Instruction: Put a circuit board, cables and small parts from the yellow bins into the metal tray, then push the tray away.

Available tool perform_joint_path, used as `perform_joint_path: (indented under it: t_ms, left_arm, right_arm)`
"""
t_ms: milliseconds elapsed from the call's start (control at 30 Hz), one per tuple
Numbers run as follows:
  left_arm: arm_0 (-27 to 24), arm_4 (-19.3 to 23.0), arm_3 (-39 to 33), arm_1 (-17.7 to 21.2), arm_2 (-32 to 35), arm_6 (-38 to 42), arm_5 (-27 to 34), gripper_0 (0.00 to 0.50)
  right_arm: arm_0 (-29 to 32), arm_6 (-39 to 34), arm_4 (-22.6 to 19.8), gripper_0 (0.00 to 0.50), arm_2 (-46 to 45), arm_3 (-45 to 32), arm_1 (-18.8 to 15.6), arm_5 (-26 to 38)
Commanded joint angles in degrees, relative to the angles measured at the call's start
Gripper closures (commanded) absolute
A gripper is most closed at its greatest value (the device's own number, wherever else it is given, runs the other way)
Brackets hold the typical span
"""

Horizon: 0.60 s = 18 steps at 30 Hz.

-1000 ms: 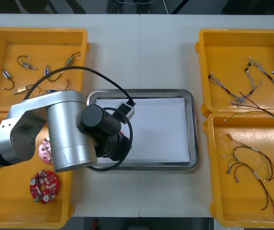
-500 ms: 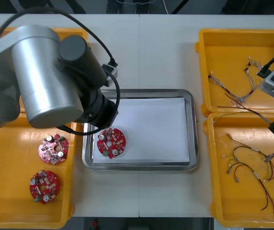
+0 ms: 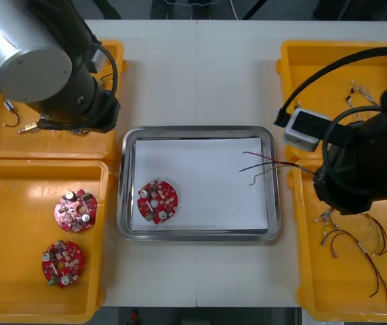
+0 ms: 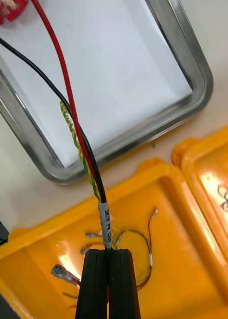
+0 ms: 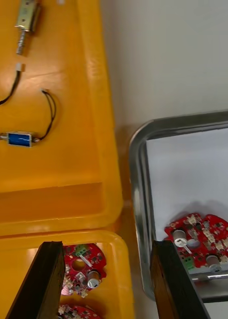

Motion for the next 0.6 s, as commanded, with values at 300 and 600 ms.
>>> perform_joint_path:
  t_ms: [300, 600]
  left_arm:
    - [-2.2, -5.1, 14.1, 3.8, 11.8, 1.4, -3.0, 0.0]
    - [-2.2, -10.3, 24.6, 3.9, 15.6, 0.4, -9.8, 0.0]
  right_arm:
    - [-8.7, 7.0, 14.3, 0.5, 21.4, 5.8, 10.6, -2.4]
    - [-9.2, 19.9, 16.4, 0.5, 26.4, 17.1, 12.8, -11.7]
